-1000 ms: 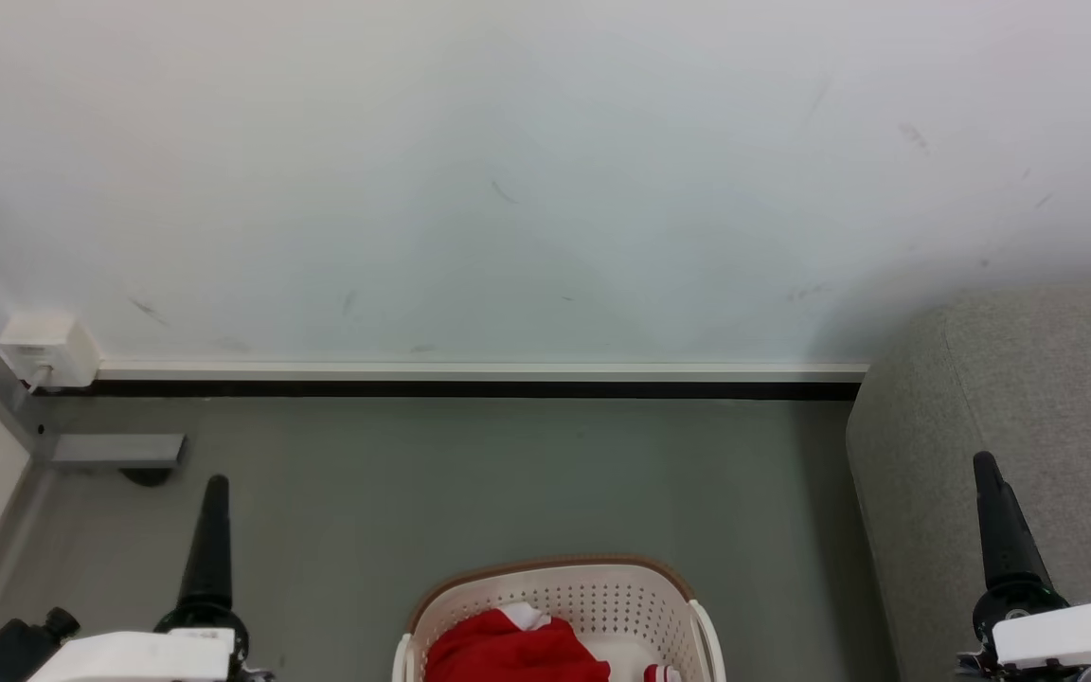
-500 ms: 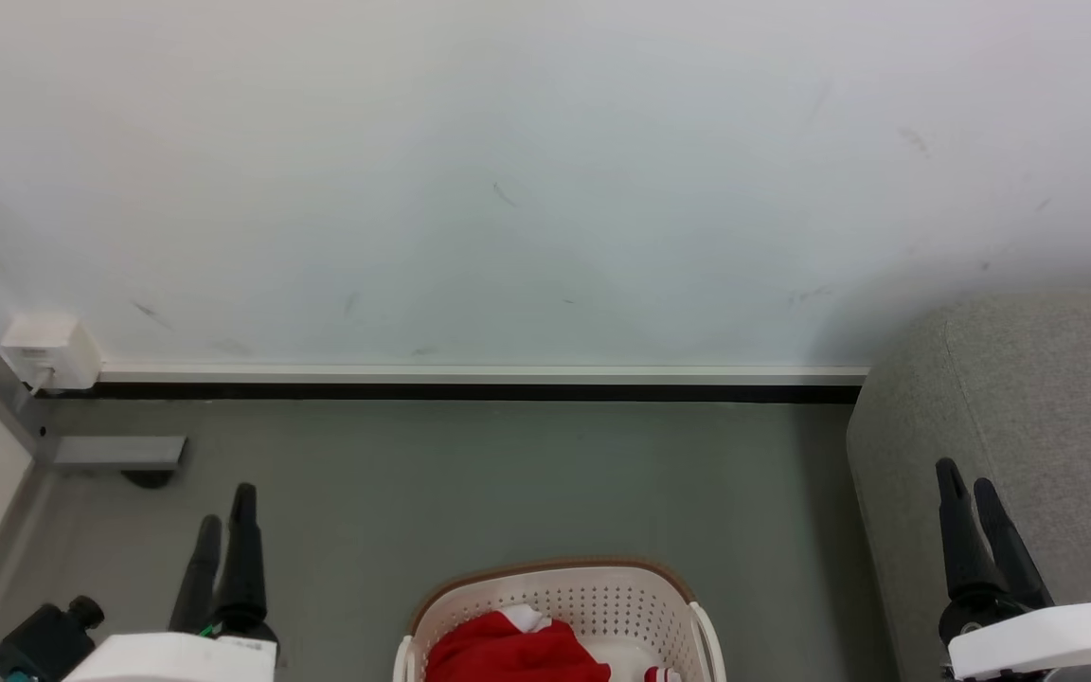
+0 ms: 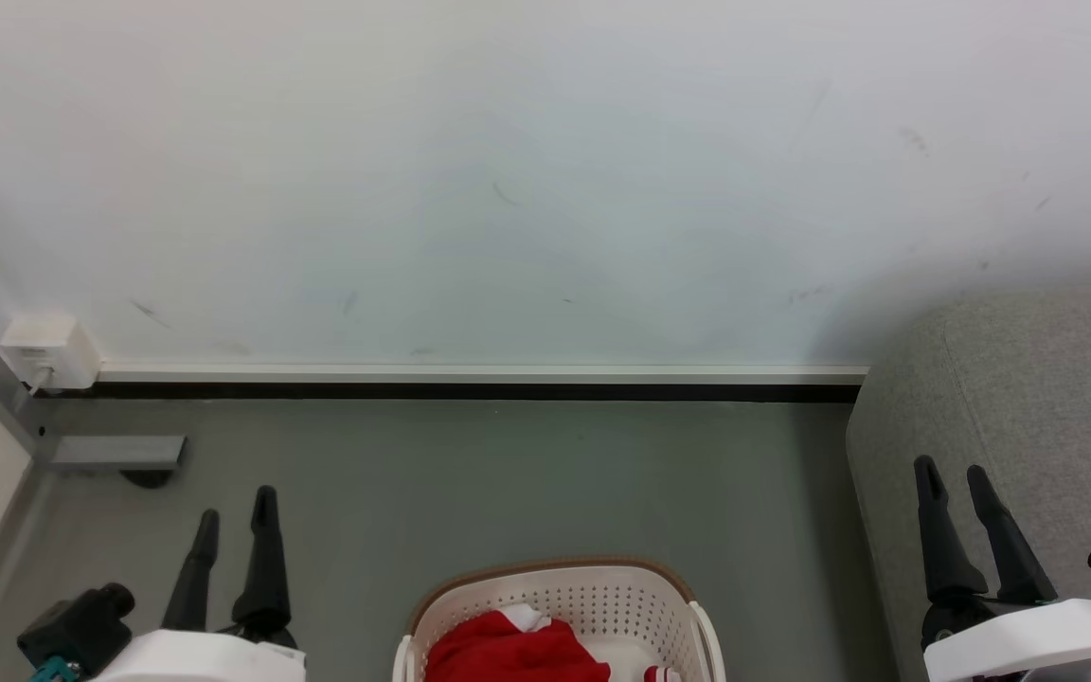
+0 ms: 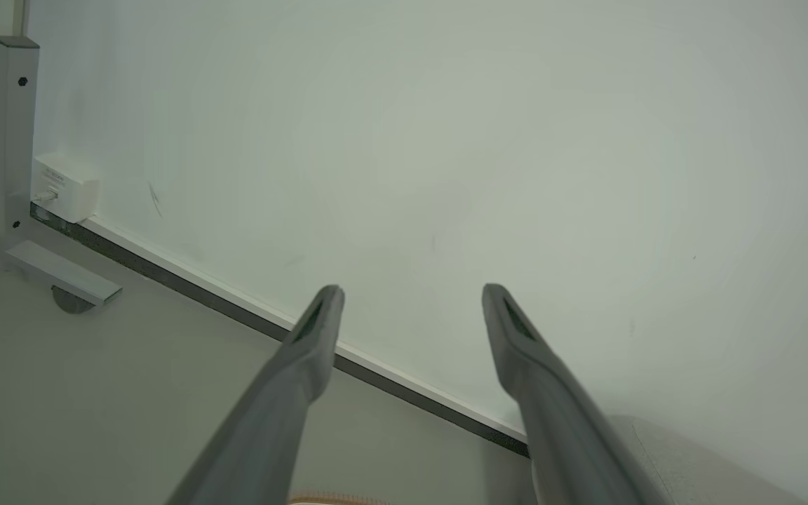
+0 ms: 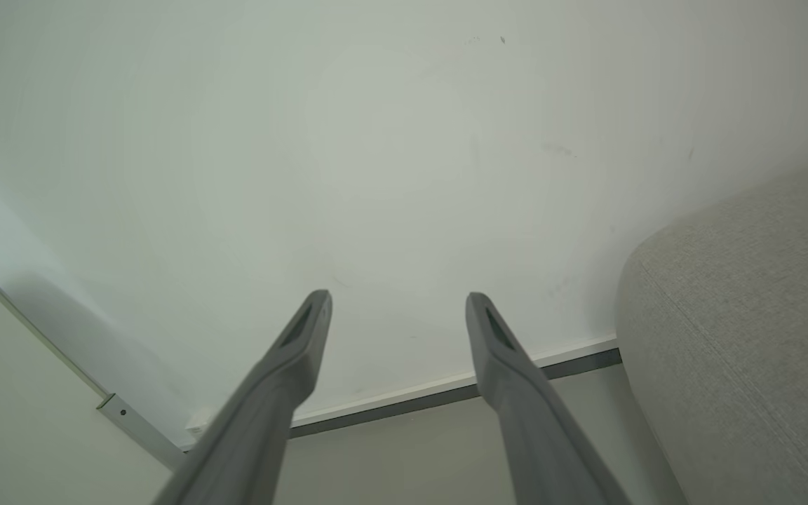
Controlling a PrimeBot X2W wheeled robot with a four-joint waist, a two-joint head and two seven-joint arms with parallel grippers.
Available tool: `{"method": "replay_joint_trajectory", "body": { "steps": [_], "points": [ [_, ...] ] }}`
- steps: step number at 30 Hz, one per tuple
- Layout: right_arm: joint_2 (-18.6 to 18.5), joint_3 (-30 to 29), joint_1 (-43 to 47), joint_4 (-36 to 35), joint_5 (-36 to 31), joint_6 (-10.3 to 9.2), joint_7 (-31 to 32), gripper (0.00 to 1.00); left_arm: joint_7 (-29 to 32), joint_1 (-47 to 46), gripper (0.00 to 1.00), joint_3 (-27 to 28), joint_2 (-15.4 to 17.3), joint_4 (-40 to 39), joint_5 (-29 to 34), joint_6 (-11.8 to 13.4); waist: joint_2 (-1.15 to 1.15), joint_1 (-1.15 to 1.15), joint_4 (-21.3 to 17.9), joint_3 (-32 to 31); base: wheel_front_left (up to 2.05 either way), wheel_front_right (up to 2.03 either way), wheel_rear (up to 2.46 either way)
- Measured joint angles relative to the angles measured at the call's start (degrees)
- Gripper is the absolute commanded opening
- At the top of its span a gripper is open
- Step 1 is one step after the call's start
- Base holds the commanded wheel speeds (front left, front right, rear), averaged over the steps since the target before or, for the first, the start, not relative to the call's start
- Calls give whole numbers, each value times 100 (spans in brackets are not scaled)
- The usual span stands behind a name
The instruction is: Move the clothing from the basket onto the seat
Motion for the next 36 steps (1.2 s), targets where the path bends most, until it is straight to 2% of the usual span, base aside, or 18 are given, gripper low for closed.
{"method": "replay_joint_trajectory", "body": {
  "steps": [15,36],
  "points": [
    [13,90,-24,235,-1124,0,-202,100,-205,40,100,-122,52,-11,1122,236,0,0,10,-16,0,0,0],
    [20,249,-120,314,-2057,0,-485,100,-464,104,100,-218,114,-36,2186,344,0,0,23,-49,0,0,0]
  ]
}}
